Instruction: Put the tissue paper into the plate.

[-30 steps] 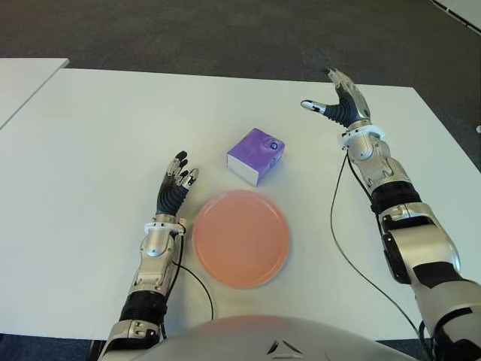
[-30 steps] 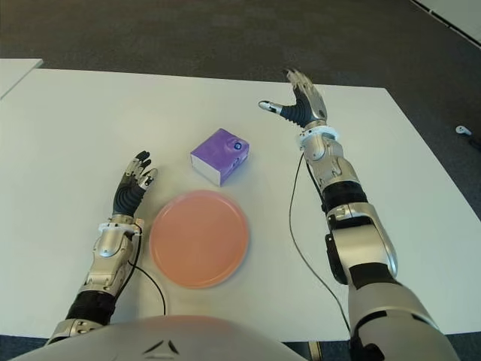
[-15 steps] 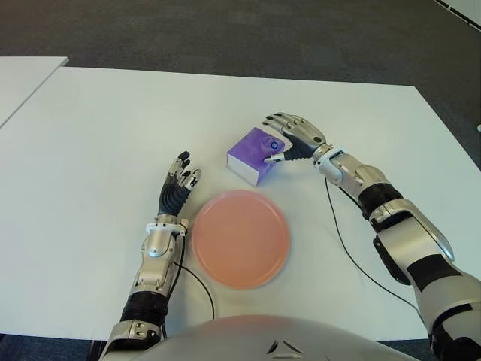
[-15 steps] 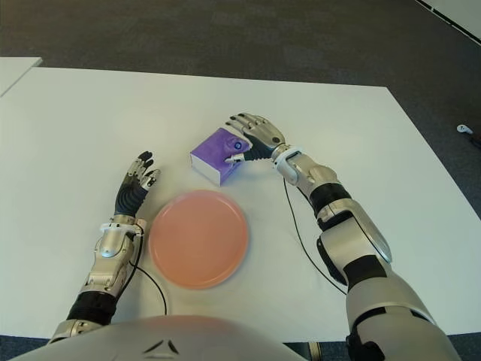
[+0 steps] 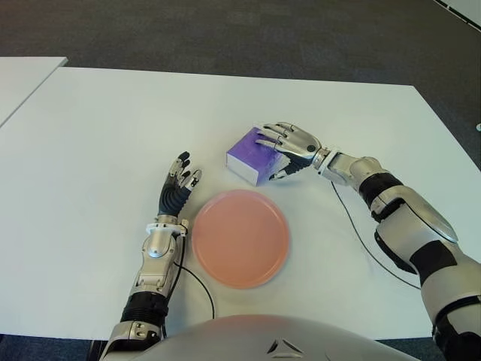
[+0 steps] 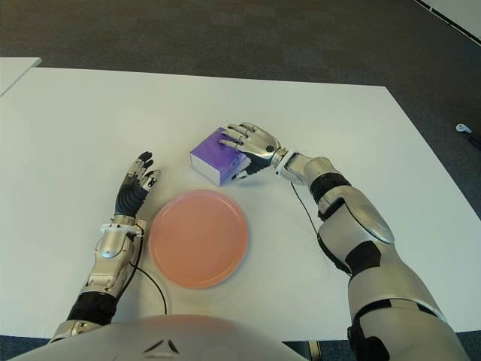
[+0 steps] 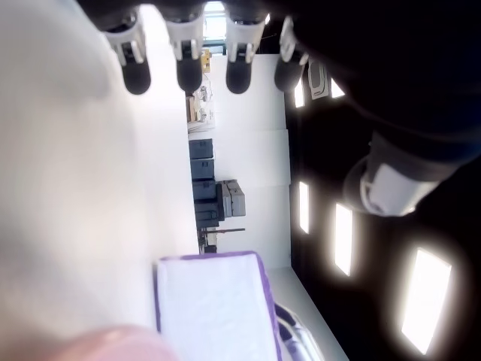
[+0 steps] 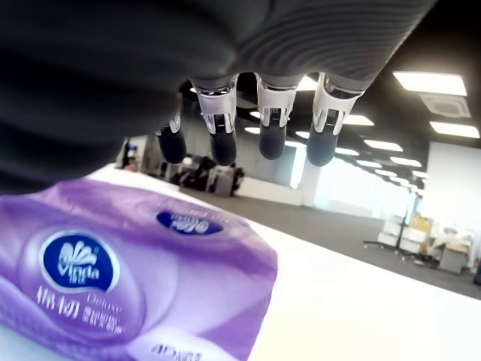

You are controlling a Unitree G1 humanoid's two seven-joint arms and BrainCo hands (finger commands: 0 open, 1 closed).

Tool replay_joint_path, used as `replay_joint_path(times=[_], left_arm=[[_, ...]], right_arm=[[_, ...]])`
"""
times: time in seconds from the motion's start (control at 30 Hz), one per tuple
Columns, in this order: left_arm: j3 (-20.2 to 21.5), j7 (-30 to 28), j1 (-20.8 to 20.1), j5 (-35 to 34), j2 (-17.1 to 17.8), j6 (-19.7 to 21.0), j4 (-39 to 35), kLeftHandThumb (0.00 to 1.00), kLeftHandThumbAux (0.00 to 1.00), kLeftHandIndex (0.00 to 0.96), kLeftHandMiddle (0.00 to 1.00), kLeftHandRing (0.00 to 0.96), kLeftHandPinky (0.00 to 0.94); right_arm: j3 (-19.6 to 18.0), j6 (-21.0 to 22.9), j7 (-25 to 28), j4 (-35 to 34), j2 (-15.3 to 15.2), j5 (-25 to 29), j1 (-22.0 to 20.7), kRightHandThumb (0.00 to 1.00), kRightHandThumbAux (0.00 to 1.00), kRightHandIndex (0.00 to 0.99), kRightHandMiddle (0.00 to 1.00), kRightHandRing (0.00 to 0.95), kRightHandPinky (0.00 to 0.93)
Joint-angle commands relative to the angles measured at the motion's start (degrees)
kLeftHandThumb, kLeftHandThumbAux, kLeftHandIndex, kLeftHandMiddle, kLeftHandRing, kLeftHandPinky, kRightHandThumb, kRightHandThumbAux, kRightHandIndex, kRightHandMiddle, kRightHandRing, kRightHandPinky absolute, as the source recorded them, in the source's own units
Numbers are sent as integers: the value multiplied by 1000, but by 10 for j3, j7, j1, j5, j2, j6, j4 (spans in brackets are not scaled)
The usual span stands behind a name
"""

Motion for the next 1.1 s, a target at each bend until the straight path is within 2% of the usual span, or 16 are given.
replay_joint_path(times=[0.03, 0.37, 1.1], left_arm=[[1, 16, 9, 5, -6, 5, 4, 0, 509, 0, 0, 0, 0], [0, 23, 6, 6, -5, 4, 10, 0, 513, 0, 0, 0, 0], [0, 26, 4, 8, -5, -1, 16, 0, 487, 0, 0, 0, 0]], right_arm=[[21, 8, -8, 19, 3, -14, -11, 504, 236, 0, 0, 0, 0], [36, 18, -9, 37, 6, -11, -15, 497, 237, 0, 0, 0, 0], [30, 23, -7, 49, 13, 5, -24, 473, 262, 0, 0, 0, 0]])
